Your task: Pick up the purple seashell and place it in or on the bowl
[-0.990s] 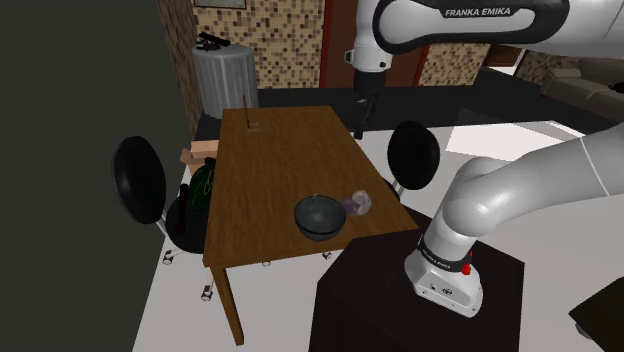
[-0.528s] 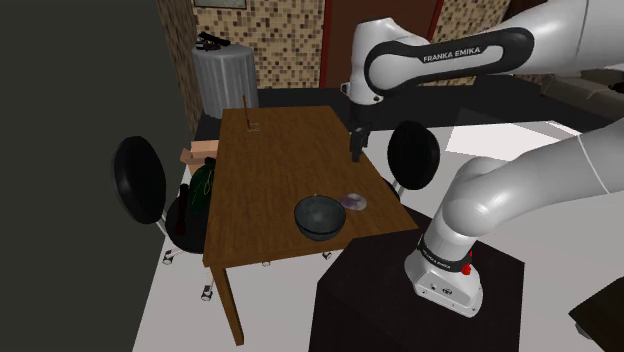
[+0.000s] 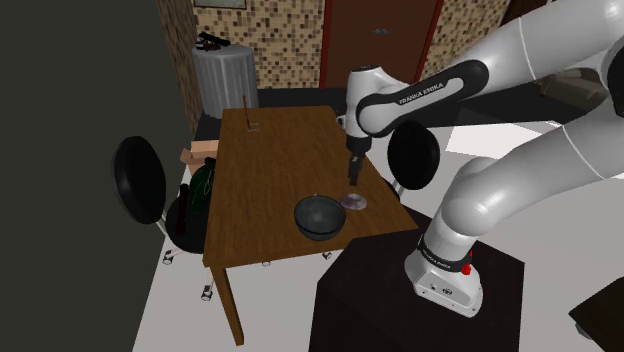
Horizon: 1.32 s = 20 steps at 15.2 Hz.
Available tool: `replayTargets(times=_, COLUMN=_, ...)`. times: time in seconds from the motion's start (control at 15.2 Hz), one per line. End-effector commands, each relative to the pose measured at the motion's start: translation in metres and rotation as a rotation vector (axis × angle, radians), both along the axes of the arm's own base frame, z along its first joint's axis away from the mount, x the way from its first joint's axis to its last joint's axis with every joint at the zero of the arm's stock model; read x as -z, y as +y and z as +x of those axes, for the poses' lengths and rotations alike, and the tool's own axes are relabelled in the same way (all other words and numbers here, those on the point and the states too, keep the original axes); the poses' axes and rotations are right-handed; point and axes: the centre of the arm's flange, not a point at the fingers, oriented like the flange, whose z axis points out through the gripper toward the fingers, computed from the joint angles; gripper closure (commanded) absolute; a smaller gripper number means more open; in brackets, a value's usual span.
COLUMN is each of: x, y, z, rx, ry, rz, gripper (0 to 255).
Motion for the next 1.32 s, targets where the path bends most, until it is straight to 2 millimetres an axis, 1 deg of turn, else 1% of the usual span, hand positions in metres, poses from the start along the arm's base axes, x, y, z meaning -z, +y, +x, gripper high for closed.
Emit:
replayTargets(times=0.0, x=0.027, y=-0.004, z=0.002, rx=-0.019, ry=0.000, rz=-0.001, gripper=0)
replayTargets(times=0.4, x=0.105, y=-0.019, z=0.008, rx=-0.072, ry=0.009, rz=-0.004, gripper=0)
replayTargets(times=0.86, x=0.141, y=-0.021, z=0.004, rx=-0.072, ry=0.009, rz=-0.004, gripper=0)
replayTargets(times=0.92, x=0.144, y=-0.021, z=0.004, rx=-0.072, ry=0.009, rz=-0.004, gripper=0)
replayTargets(times=1.25, x=0.144, y=-0.021, z=0.004, rx=-0.072, ry=0.009, rz=-0.004, gripper=0)
